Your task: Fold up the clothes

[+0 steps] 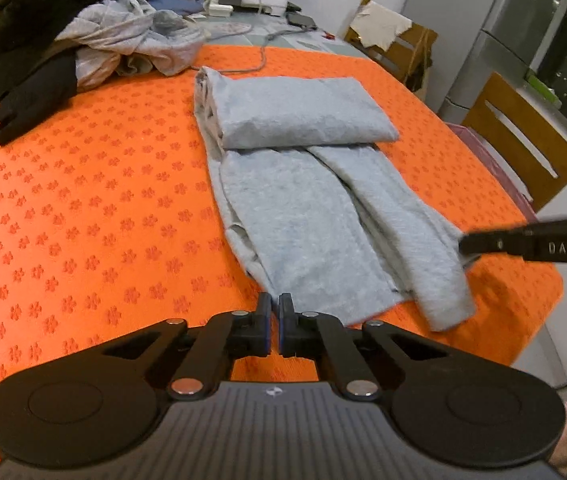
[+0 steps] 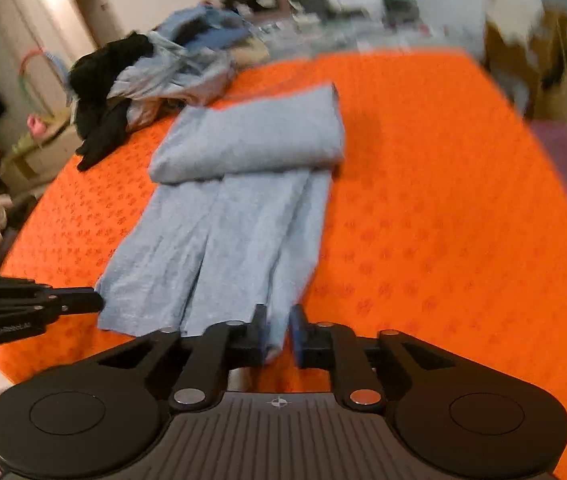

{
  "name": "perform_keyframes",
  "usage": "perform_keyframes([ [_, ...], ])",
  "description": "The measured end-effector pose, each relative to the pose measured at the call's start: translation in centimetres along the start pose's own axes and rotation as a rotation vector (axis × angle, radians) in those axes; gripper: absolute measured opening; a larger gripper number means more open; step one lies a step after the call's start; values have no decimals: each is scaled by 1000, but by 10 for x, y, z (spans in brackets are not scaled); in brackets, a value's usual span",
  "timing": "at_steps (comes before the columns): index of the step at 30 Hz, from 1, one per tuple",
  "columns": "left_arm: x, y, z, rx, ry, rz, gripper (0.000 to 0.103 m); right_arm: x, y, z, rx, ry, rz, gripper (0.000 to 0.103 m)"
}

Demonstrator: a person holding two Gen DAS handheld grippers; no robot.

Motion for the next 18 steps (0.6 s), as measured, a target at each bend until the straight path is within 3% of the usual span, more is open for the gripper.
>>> perform_keyframes([
  [5, 3, -2, -14, -46, 53, 35, 11, 45, 3, 2, -24, 99, -246, 21],
  [7, 5, -2, -18, -49, 78, 46, 22, 61, 1, 11, -9, 151, -308, 21],
  [11, 9, -5, -25, -44, 128, 69, 33, 91, -5, 31, 22, 226, -414, 24],
  [14, 13, -12, -33, -39, 179, 85, 49, 112, -10, 45, 42, 257, -492, 35],
  [18, 17, -19, -44, -33, 219, 87, 64, 129, -13, 56, 45, 264, -522, 36],
])
Point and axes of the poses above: each gripper's, at about its wrist camera, not at the fingertips, and z roughly the way its jaws point, x to its left, y to its top, the point moved 1 cm from there along z, roughly the way its jaws point
